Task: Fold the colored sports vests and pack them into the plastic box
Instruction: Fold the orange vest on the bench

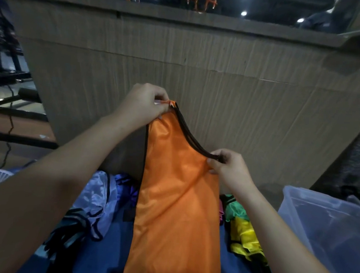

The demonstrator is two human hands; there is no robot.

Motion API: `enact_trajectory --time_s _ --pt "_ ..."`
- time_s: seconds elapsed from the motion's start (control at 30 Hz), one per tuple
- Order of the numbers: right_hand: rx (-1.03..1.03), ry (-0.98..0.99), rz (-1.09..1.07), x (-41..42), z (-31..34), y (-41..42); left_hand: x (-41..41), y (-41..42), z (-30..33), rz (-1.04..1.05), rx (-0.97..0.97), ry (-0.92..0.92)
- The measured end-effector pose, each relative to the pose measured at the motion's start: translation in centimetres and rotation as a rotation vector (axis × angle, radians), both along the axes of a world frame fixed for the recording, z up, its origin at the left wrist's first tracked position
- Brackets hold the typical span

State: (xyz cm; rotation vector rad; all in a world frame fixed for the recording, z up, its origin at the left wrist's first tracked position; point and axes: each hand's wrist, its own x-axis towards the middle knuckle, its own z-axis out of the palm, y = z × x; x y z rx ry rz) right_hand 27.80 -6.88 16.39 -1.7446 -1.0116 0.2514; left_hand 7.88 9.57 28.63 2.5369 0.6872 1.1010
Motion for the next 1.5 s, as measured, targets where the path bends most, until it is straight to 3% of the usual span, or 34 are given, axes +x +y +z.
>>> enact_trajectory --time_s 0.7,0.9,1.13,1.5 --pt "0.058 0.004 0.01 1.9 -2.6 1.8 1.4 1.5 -3.3 -0.012 0.17 -0.002" --pt "-0.002 0.09 0.051 0.5 -5.4 -0.6 -1.4 -2.2 -6.4 -0.027 0.149 0.071" --pt "-0.034 0.039 0.052 -1.6 -8.2 -4.4 -5.4 -9.1 -10.4 0.02 0.167 0.14" --pt "-0.166 -0.209 0.149 -4.6 -14.6 -10.9 -11.2 -17.5 -21.2 -0.089 0.341 0.297"
